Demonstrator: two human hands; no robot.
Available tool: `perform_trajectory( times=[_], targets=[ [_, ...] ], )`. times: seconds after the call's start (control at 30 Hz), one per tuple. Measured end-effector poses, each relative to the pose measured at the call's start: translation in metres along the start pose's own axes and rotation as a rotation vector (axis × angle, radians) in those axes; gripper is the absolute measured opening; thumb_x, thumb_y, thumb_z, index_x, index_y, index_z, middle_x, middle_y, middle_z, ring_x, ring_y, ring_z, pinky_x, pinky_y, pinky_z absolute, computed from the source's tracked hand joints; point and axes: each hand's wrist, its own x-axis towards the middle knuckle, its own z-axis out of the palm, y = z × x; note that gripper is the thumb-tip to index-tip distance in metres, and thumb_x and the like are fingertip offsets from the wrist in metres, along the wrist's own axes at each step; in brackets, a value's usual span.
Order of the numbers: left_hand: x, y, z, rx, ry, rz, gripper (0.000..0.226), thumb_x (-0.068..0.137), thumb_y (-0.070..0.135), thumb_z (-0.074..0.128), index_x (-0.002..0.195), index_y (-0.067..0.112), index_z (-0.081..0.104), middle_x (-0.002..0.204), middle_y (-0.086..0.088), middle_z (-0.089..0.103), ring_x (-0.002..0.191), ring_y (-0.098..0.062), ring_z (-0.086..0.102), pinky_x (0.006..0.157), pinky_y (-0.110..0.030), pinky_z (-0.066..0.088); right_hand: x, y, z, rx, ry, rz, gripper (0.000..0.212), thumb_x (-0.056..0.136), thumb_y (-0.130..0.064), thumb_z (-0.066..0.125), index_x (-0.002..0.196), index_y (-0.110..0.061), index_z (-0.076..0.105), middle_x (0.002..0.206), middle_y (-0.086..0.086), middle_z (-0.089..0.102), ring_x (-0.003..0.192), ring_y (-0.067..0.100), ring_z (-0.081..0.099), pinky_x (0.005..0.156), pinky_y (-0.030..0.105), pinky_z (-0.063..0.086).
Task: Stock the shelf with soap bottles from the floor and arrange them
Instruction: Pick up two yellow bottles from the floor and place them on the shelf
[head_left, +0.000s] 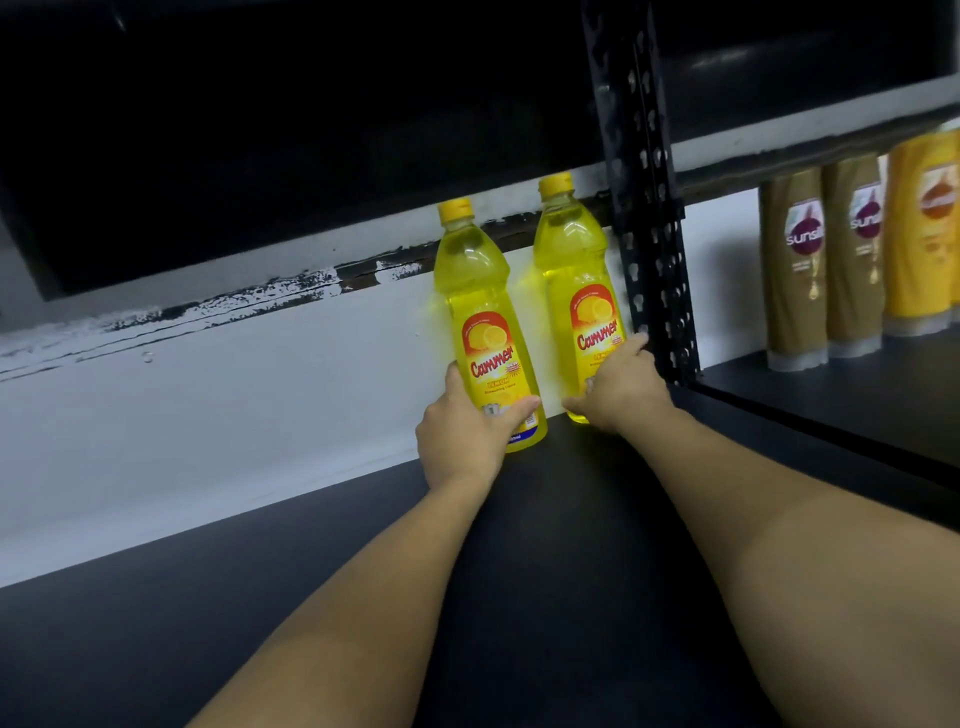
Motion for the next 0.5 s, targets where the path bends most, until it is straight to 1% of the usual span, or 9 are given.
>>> perform_trajectory(
  times=[0.07,0.13,0.2,0.27,0.33,0.4,0.5],
  targets=[
    [-0.002,-0.003,-0.001,-0.024,-0.006,0.009,0.093,0.064,0.079,0.070,0.137,0.027,0.046,0.119,0.004,0.068,0.107,-0.022,0.065,0.085,-0.035,0.052,-0.005,0.006,-0.006,-0.003,0.006,-0.109,0.127,0.082,-0.022,0.081,0.155,-0.013,-0.022,0.151,0.022,0.029,0.129,0.040,0.047,0.103,0.046,0.042],
    [-0.002,-0.005,0.000,-0.032,-0.027,0.023,0.098,0.063,0.077,0.073,0.141,0.027,0.042,0.122,0.004,0.066,0.110,-0.023,0.064,0.088,-0.036,0.051,-0.012,0.010,-0.007,-0.033,0.063,-0.244,0.123,0.086,-0.019,0.077,0.154,-0.023,-0.025,0.147,0.024,0.033,0.122,0.042,0.051,0.099,0.047,0.043],
    [-0.003,-0.005,0.000,-0.004,-0.049,0.040,0.109,0.063,0.073,0.077,0.150,0.025,0.030,0.129,0.001,0.062,0.116,-0.026,0.060,0.092,-0.038,0.049,-0.016,0.012,-0.004,-0.068,0.097,-0.310,0.117,0.090,-0.020,0.072,0.153,-0.029,-0.026,0.145,0.024,0.034,0.119,0.043,0.053,0.098,0.046,0.043],
    [-0.005,-0.003,0.000,0.025,-0.066,0.083,0.124,0.065,0.066,0.080,0.157,0.023,0.010,0.139,-0.002,0.054,0.123,-0.029,0.056,0.094,-0.040,0.047,-0.014,0.014,-0.001,-0.067,0.100,-0.320,0.116,0.091,-0.020,0.070,0.152,-0.031,-0.027,0.146,0.025,0.032,0.119,0.042,0.053,0.099,0.046,0.043],
    [-0.006,-0.001,-0.001,0.032,-0.055,0.136,0.131,0.066,0.061,0.082,0.158,0.025,-0.005,0.144,-0.003,0.048,0.125,-0.028,0.053,0.093,-0.042,0.048,-0.011,0.015,0.000,-0.059,0.092,-0.317,0.115,0.092,-0.019,0.070,0.152,-0.032,-0.028,0.147,0.024,0.032,0.119,0.040,0.054,0.099,0.046,0.044],
    [-0.008,0.001,-0.003,0.032,-0.045,0.159,0.134,0.067,0.061,0.082,0.157,0.027,-0.011,0.144,-0.002,0.046,0.125,-0.027,0.053,0.091,-0.043,0.050,-0.010,0.016,0.000,-0.055,0.095,-0.319,0.116,0.091,-0.018,0.070,0.152,-0.034,-0.027,0.146,0.022,0.033,0.114,0.037,0.056,0.097,0.045,0.045],
    [-0.007,0.000,-0.004,0.033,-0.053,0.149,0.134,0.067,0.062,0.082,0.157,0.029,-0.012,0.143,-0.001,0.047,0.124,-0.027,0.054,0.090,-0.045,0.050,-0.010,0.017,-0.001,-0.055,0.102,-0.320,0.117,0.090,-0.019,0.071,0.152,-0.035,-0.026,0.144,0.020,0.036,0.110,0.034,0.059,0.094,0.045,0.047]
  ],
)
